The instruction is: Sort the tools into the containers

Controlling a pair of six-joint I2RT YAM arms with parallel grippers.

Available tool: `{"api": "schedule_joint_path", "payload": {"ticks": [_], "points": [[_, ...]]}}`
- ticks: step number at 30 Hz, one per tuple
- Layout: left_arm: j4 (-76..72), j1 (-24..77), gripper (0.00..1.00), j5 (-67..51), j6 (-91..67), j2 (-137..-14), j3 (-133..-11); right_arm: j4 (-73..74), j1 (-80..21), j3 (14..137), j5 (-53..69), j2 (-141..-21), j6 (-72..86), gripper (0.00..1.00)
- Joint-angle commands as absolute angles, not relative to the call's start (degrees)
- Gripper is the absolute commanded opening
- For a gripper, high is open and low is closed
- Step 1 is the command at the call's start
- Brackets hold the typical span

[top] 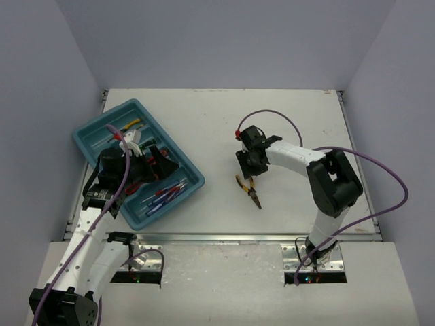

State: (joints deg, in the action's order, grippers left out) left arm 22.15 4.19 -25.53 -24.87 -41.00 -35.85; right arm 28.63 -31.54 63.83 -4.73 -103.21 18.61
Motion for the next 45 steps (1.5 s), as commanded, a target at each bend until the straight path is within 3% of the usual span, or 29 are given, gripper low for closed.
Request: {"api": "schedule_joint_path", "payload": {"ticks": [1, 5, 9, 17, 22, 28, 34, 43, 45], "points": [[21.61, 4.75, 1.0, -25.31, -23.47, -40.5, -38.75, 32.0, -31.2, 66.44, -7.43, -107.77, 19.8, 0.39], [21.48, 4.75, 1.0, -24.76, -23.7, -40.89, -38.76, 31.71, -31.2, 65.26, -6.97, -109.88, 20.83, 0.31], [21.41, 4.75, 1.0, -25.02, -24.46, -41.76, -38.63, 29.78, -31.16, 63.84, -3.8, -110.89, 21.08, 0.0], [7.96, 5.82, 1.0, -37.18, -34.73, -40.6, -31.68, 25.74, -30.39, 60.58, -3.38, -99.71, 26.9, 0.0], [-2.52, 8.95, 1.0, -37.31, -41.64, -36.56, -27.03, 21.98, -29.51, 56.97, -1.66, -89.2, 32.75, 0.0], [-11.64, 18.07, 1.0, -29.89, -44.84, -38.29, -24.82, 17.77, -29.96, 53.46, 3.45, -77.76, 39.73, 0.0], [-16.78, 32.02, 1.0, -13.83, -42.78, -53.15, -31.21, 16.3, -34.67, 54.43, 2.01, -72.2, 44.91, 0.0], [-19.91, 37.97, 0.82, -7.87, -40.74, -67.91, -39.15, 15.82, -37.33, 55.75, 5.12, -69.07, 46.12, 0.0], [-20.71, 37.97, 0.66, -8.06, -40.61, -69.55, -39.29, 14.97, -37.43, 55.23, 6.92, -68.83, 46.32, 0.0]]}}
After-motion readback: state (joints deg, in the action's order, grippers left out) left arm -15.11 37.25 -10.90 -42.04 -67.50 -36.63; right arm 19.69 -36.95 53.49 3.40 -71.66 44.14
